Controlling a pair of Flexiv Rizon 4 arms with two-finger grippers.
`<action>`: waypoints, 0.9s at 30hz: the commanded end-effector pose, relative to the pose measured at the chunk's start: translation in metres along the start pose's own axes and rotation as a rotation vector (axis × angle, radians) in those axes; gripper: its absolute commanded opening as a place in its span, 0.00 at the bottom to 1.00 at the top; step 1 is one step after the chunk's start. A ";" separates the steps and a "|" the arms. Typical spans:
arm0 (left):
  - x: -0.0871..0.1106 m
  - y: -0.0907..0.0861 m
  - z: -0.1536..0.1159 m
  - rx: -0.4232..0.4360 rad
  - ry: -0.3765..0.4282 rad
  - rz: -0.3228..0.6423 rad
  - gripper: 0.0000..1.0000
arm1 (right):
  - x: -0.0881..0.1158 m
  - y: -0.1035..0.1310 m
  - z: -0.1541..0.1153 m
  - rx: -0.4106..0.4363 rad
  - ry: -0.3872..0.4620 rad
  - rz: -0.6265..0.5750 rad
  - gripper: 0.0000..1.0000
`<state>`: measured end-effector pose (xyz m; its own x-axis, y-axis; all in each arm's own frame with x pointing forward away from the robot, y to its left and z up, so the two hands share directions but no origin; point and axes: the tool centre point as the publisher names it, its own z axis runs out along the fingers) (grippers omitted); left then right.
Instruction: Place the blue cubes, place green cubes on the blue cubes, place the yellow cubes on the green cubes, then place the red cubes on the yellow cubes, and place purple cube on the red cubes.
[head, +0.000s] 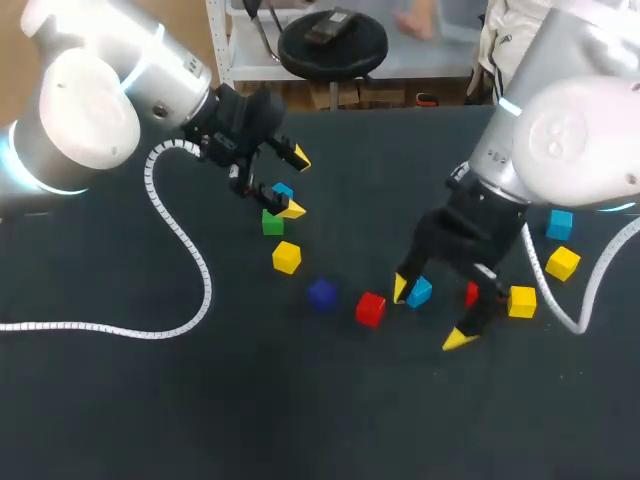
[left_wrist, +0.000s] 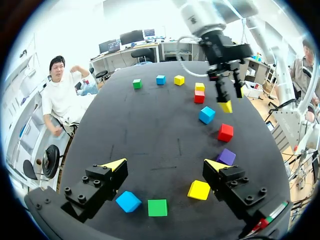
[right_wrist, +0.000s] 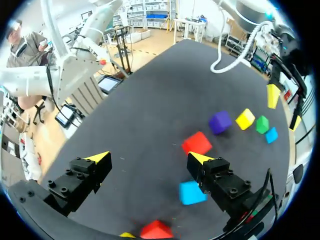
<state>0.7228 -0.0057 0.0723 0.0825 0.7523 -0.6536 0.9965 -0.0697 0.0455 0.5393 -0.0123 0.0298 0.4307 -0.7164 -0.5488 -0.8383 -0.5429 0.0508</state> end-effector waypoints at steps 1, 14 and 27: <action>0.001 0.000 0.000 0.000 -0.002 0.002 1.00 | 0.015 -0.020 -0.007 -0.018 -0.041 0.005 1.00; 0.001 0.000 0.000 0.000 -0.002 0.002 1.00 | 0.042 -0.033 -0.018 0.016 -0.087 0.082 1.00; 0.001 0.000 0.000 0.000 -0.002 0.002 1.00 | 0.036 -0.035 -0.004 0.055 -0.117 0.128 1.00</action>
<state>0.7229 -0.0056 0.0724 0.0823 0.7523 -0.6537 0.9965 -0.0694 0.0455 0.5885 -0.0226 0.0160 0.2801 -0.7187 -0.6363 -0.8995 -0.4281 0.0875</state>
